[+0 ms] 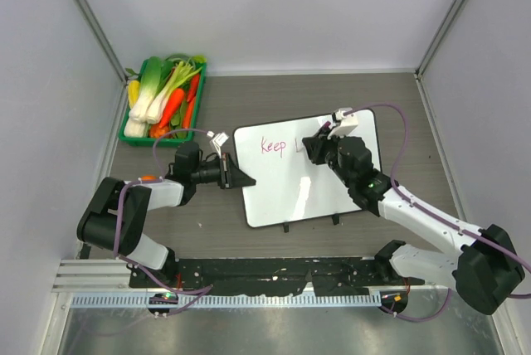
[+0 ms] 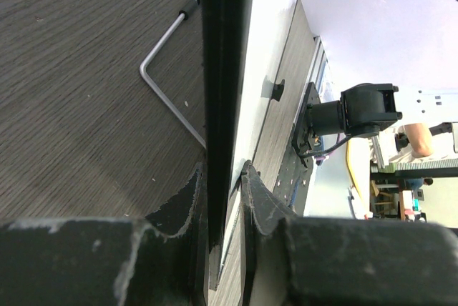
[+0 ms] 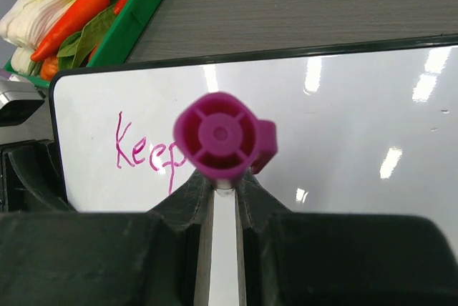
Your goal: Write a sentence on the whiteboard
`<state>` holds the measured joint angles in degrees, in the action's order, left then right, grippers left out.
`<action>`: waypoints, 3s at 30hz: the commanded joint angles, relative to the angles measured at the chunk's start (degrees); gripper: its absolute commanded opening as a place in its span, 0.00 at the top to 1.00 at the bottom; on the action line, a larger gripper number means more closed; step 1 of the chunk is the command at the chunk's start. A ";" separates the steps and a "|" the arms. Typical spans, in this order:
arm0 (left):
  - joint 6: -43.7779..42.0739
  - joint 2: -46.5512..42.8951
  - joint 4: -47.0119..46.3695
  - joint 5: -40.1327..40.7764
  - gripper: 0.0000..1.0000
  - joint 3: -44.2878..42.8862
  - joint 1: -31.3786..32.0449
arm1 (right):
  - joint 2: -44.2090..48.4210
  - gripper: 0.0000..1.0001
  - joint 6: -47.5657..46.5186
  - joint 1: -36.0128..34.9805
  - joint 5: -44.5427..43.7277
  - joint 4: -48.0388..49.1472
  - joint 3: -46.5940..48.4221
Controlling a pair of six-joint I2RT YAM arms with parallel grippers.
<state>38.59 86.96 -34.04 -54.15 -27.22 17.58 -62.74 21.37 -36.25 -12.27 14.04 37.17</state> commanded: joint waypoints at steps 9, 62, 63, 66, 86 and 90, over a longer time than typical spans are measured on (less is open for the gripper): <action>-5.81 2.08 7.76 10.29 1.00 0.59 1.40 | 2.89 0.99 0.43 0.21 2.16 -1.12 2.20; -5.89 2.25 7.94 10.21 1.00 0.42 1.49 | -2.74 0.99 -1.24 1.09 -9.52 -3.58 6.16; -5.89 2.16 7.94 10.12 1.00 0.50 1.49 | -2.48 0.99 -1.15 1.01 -9.52 -3.85 5.90; -5.89 2.25 7.94 10.12 1.00 0.42 1.49 | -1.86 0.99 -1.24 1.09 -8.91 -4.11 5.37; -5.89 2.34 7.94 10.03 1.00 0.42 1.49 | -4.41 0.99 2.71 1.09 -1.44 0.02 5.72; -6.07 2.16 7.94 10.12 1.00 0.42 1.49 | -2.57 0.99 2.89 1.35 -1.44 0.28 5.55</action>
<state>38.52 87.05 -33.47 -53.78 -27.59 17.96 -66.76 23.31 -35.40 -14.00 12.38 42.50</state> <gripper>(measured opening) 0.177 0.180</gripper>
